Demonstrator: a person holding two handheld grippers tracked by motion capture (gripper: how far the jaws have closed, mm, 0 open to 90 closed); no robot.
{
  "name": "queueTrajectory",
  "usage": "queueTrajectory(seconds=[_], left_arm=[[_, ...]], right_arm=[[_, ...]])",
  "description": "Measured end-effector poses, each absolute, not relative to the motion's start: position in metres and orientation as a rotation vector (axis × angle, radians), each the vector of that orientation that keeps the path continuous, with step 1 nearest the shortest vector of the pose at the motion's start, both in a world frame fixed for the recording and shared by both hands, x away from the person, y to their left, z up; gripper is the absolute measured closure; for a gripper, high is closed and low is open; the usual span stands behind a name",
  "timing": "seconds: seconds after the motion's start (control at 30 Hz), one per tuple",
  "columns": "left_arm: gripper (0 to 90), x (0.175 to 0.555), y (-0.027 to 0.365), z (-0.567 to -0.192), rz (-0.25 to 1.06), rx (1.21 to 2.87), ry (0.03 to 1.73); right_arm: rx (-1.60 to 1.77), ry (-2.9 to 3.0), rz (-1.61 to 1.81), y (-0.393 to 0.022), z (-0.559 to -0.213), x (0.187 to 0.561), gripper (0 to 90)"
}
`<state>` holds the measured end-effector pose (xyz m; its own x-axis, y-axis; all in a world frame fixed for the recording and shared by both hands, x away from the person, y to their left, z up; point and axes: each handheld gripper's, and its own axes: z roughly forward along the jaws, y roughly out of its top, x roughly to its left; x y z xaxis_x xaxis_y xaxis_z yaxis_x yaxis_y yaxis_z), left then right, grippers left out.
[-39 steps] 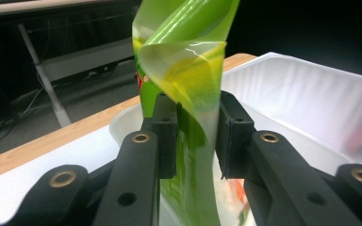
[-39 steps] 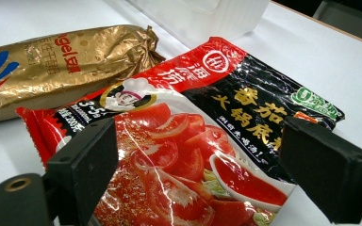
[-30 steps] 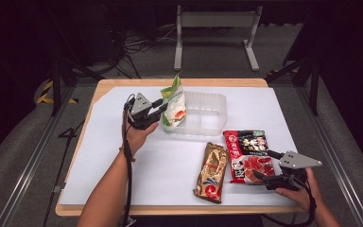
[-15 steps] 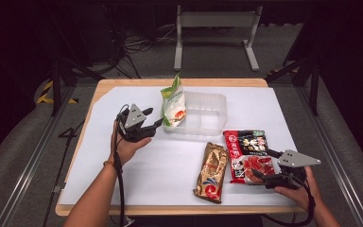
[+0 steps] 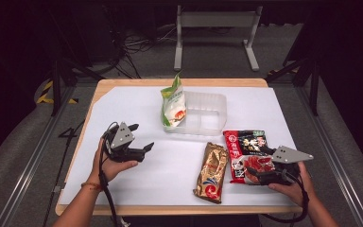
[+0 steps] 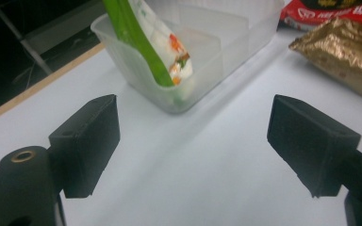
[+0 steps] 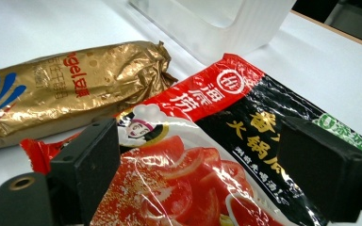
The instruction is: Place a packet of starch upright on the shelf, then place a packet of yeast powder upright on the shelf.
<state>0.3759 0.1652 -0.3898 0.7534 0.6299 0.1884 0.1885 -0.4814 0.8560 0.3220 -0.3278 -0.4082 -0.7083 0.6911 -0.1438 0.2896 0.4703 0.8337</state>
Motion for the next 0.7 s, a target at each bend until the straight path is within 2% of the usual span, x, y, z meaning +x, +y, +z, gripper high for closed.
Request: queueTrajectory(seconds=[0.2, 0.7], left_arm=[[14.5, 0.359, 0.179, -0.404, 0.585, 2.064, 0.635], [12.8, 0.323, 0.204, -0.433, 0.517, 2.097, 0.684]], right_arm=[[0.810, 2.254, 1.165, -0.327, -0.406, 0.325, 14.6], [0.773, 2.299, 1.204, -0.315, -0.393, 0.333, 16.4]])
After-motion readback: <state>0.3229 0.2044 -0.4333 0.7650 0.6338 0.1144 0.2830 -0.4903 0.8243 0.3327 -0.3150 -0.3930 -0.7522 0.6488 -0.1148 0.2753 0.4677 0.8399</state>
